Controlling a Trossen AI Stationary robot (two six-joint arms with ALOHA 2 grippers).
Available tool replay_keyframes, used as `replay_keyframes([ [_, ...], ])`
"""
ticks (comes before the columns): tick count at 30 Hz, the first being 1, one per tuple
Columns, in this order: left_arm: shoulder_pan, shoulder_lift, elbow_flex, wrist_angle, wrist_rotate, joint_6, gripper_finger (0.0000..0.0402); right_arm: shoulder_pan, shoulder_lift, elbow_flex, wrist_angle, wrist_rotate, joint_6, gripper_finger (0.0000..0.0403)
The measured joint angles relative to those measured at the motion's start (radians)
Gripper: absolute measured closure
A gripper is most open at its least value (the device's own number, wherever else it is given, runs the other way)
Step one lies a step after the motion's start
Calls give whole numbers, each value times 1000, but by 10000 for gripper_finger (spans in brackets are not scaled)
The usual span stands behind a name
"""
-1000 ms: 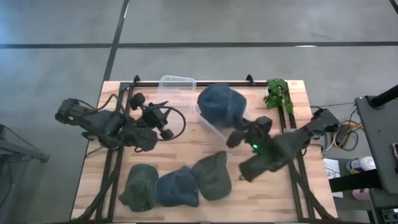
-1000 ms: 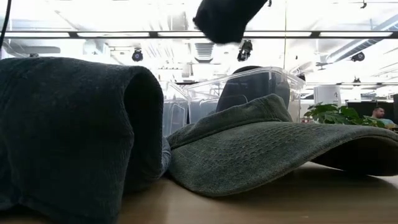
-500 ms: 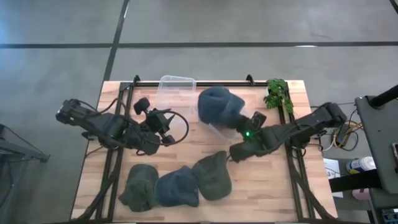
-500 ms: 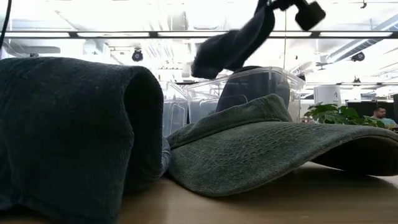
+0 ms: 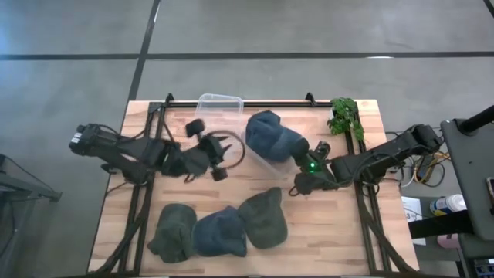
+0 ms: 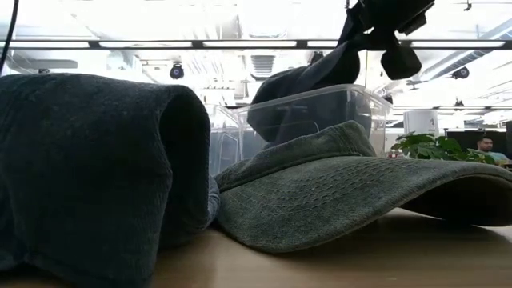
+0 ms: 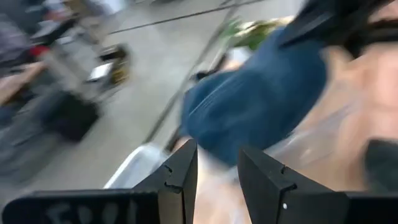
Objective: Pick & Place hat
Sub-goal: Put the right blue cap into the right transparent bin
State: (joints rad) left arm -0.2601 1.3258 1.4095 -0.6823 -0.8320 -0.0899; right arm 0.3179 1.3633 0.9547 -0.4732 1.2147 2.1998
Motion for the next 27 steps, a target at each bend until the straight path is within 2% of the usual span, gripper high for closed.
replay_keyframes([
  [4, 149, 7, -31, 233, 199, 174, 296, 3, -3, 14, -75, -17, 3, 390],
  [6, 230, 20, -39, 300, 281, 210, 296, 3, -5, 32, -124, -23, 3, 390],
  [11, 449, 91, -41, 319, 510, 194, 296, 9, -14, 72, -219, -45, -15, 390],
  [15, 576, 179, -42, 331, 693, 141, 296, 12, -16, 102, -311, -44, 2, 390],
  [19, 608, 279, -40, 430, 843, 132, 296, 6, -16, 100, -316, -58, 14, 390],
  [23, 586, 379, 6, 522, 908, 143, 296, -3, -16, 93, -307, -83, 22, 390],
  [27, 572, 481, 89, 534, 957, 175, 296, -7, -16, 97, -306, -96, 17, 380],
])
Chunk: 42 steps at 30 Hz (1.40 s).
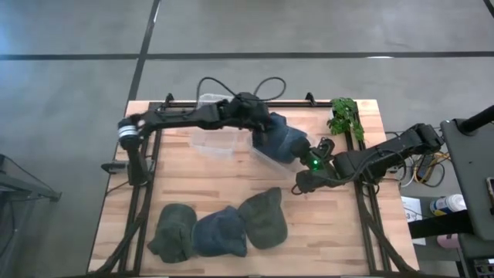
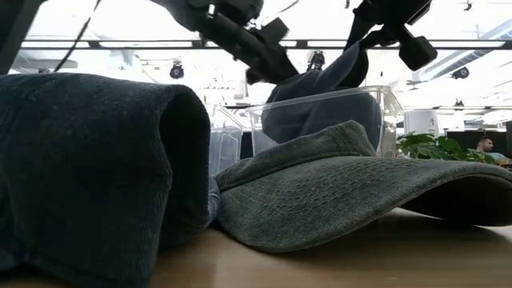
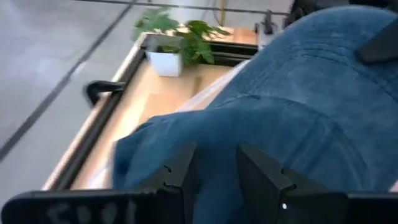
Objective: Pick & Place hat
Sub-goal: Put the right blue cap into the right transparent bin
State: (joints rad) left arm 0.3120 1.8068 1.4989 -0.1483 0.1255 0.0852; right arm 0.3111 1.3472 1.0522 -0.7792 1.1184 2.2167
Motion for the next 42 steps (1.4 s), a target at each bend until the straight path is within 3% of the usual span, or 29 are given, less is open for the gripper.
replay_keyframes([
  [9, 2, 157, 143, -7, 59, 30, 296, 0, -22, 1, -6, -9, -129, 311],
  [18, 3, 188, 171, -90, 122, 42, 296, 4, -132, 2, -132, -190, -273, 224],
  [22, 3, 181, 172, -138, 123, 40, 296, 7, -211, 2, -134, -226, -535, 203],
  [31, -9, 68, 173, -107, 117, 16, 296, -62, -317, 2, -228, -361, -1040, 200],
  [42, -8, 7, 168, -196, -21, 40, 296, -152, -272, -2, -244, -423, -1865, 200],
])
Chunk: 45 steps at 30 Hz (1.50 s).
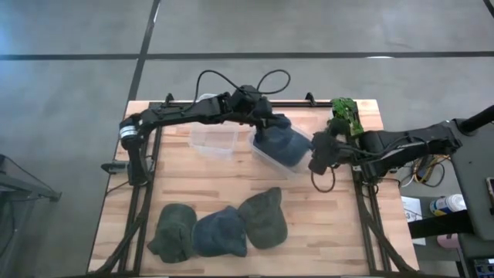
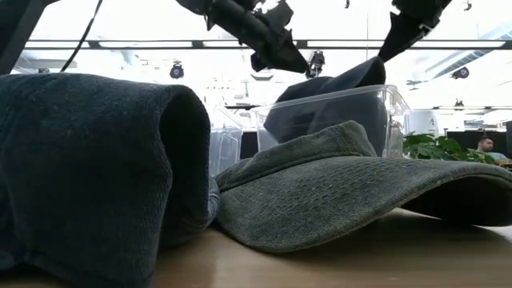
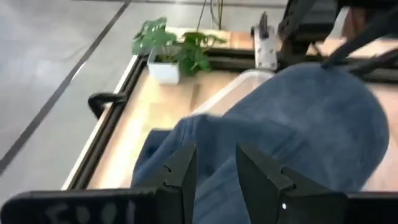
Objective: Pick & Place hat
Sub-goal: Put the right blue cap into the right transparent bin
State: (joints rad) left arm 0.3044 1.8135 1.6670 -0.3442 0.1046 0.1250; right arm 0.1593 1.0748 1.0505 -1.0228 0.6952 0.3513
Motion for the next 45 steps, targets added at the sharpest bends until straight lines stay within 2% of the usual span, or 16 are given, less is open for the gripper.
replay_keyframes([
  [5, 32, 18, -3, -11, -79, 61, 296, 0, 50, 0, 1, 9, -374, 200],
  [9, 74, 23, -4, -10, -81, 58, 296, 4, 73, 20, -3, 12, -523, 200],
  [13, 121, 37, -3, -4, -53, 57, 296, 17, 70, 80, -28, 39, -540, 200],
  [18, 160, 90, -3, 28, 75, 33, 296, 20, 55, 145, -133, 38, -526, 200],
  [24, 160, 161, -3, 105, 156, 25, 296, 24, 58, 90, -206, -95, -489, 200],
  [28, 160, 187, -3, 133, 232, 22, 296, 26, 59, 18, -154, -94, -509, 200],
  [33, 159, 209, -3, 106, 243, 24, 296, 27, 59, -34, -26, -94, -595, 199],
  [39, 160, 205, -5, 68, 265, 32, 296, 26, 59, -8, -17, -90, -590, 199],
  [45, 148, 202, -8, 33, 398, -48, 296, 4, 58, 10, 75, -93, -587, 200],
])
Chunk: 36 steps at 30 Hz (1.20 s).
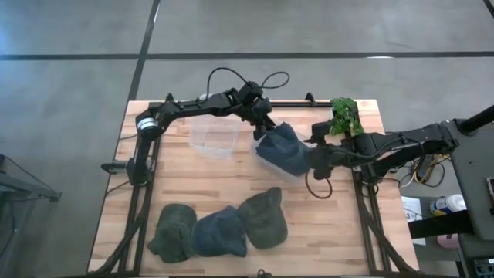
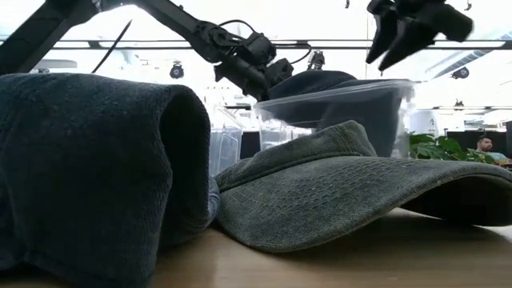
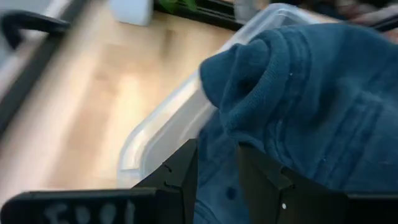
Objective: Pick & Place hat
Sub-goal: Put the right blue cap into the right transparent bin, then adjust the right transparent bin on the table
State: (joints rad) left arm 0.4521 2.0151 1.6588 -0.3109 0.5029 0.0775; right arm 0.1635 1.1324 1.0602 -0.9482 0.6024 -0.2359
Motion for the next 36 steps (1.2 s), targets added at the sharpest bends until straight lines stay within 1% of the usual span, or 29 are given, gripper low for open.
replay_keyframes([
  [3, -13, 0, -1, -35, 46, -28, 296, -47, 0, -1, 73, -31, 61, 200],
  [6, -27, -9, 0, -103, 42, -19, 296, -109, 4, -1, 127, -123, 141, 200],
  [9, -38, -23, -2, -117, 23, -16, 296, -152, 15, -6, 166, -201, 169, 200],
  [12, -44, -45, -7, -99, -20, -17, 296, -179, 50, -13, 198, -291, 186, 200],
  [16, -43, -107, -6, -73, -132, -1, 296, -196, 132, -17, 198, -391, 241, 200],
  [20, -42, -175, -8, -89, -255, 29, 296, -195, 191, -10, 188, -405, 264, 200],
  [23, -43, -224, -13, -134, -317, 33, 296, -195, 193, 11, 183, -405, 263, 200],
  [26, -47, -276, -12, -201, -321, 31, 296, -196, 156, 44, 169, -382, 263, 200],
  [30, -66, -339, -15, -334, -322, 27, 296, -195, 99, 102, 80, -331, 265, 200],
  [33, -95, -400, -32, -418, -320, 10, 296, -176, 57, 155, -1, -313, 300, 200],
  [36, -139, -462, -61, -484, -319, -27, 296, -126, 43, 198, -92, -315, 358, 200],
])
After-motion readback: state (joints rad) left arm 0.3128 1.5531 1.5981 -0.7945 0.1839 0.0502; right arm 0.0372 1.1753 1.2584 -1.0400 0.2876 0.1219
